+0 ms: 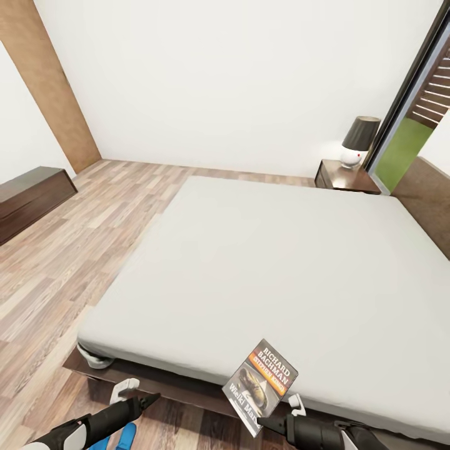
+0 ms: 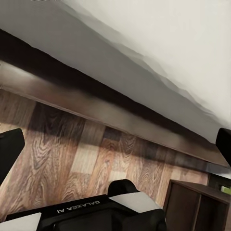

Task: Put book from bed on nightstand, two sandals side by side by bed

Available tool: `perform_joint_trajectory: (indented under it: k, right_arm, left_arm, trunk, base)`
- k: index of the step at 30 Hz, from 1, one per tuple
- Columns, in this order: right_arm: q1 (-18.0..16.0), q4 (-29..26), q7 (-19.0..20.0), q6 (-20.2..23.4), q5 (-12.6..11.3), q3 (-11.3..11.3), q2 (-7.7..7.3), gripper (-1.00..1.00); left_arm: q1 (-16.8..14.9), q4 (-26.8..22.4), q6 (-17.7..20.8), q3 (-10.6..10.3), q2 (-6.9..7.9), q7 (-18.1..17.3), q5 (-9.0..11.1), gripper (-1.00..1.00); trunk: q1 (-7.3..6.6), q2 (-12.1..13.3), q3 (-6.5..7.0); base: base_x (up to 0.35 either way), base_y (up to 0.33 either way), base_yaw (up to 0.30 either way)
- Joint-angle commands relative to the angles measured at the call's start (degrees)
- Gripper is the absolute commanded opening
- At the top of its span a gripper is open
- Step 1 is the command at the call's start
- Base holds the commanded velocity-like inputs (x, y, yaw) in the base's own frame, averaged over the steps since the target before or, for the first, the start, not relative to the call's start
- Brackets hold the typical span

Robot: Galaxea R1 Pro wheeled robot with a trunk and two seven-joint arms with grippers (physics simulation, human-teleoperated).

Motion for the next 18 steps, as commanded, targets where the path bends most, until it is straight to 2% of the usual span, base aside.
perform_joint_trajectory:
  k: [1, 15, 18]
  right_arm:
    - [-0.03, -0.03, -0.07, 0.53, -0.55, 0.36, -0.04, -1.00]
    - [-0.04, 0.50, -0.26, 0.46, -0.43, 0.38, 0.04, -1.00]
    - [-0.03, 2.43, -0.34, 0.38, -0.40, 0.41, 0.57, -1.00]
  left_arm:
    - [-0.03, 0.00, 0.27, -0.38, 0.03, -0.21, 0.52, 1.00]
    - [-0.03, 0.00, 0.27, -0.38, 0.06, -0.25, 0.52, 1.00]
    - [-0.03, 0.00, 0.27, -0.38, 0.06, -0.23, 0.52, 1.00]
  trunk:
    - [0.00, -0.03, -0.05]
    - [0.00, -0.03, 0.52]
    - [0.00, -0.03, 0.79]
  base:
    - [0.000, 0.000, 0.000]
    - [0.000, 0.000, 0.000]
    - [0.000, 0.000, 0.000]
